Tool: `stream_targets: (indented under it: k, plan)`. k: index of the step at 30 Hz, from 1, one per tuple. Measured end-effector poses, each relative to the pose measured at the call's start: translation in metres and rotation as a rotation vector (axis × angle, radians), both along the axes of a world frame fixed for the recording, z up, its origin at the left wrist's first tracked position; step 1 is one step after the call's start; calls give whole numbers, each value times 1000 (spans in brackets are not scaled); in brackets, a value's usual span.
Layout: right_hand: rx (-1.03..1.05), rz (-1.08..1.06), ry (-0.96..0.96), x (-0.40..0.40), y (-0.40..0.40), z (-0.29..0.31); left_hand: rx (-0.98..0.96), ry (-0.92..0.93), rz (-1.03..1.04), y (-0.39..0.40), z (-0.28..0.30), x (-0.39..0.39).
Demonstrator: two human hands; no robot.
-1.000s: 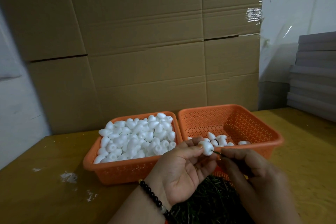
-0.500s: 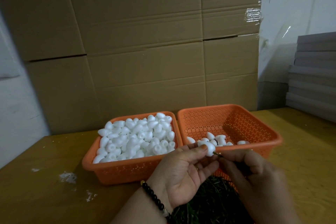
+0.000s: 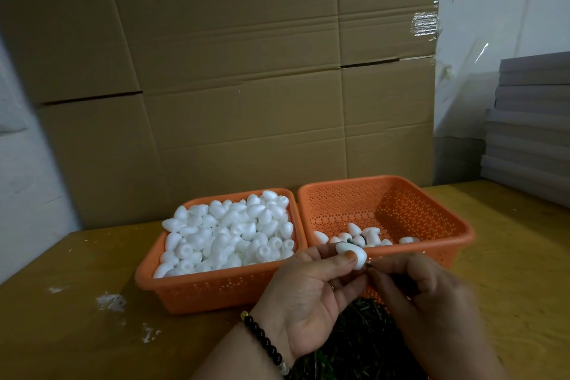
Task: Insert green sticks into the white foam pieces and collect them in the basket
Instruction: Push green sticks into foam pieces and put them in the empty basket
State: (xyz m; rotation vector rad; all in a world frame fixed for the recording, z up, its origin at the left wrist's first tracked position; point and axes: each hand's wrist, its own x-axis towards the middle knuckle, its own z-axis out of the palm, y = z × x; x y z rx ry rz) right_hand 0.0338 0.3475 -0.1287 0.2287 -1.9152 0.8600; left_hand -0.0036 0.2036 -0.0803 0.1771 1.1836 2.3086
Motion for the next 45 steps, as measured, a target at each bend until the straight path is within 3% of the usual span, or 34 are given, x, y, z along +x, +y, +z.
stream_targets:
  k: [45]
  plan:
    - [-58,58,-134,1,-1,0,0,9,20,0,-4,0]
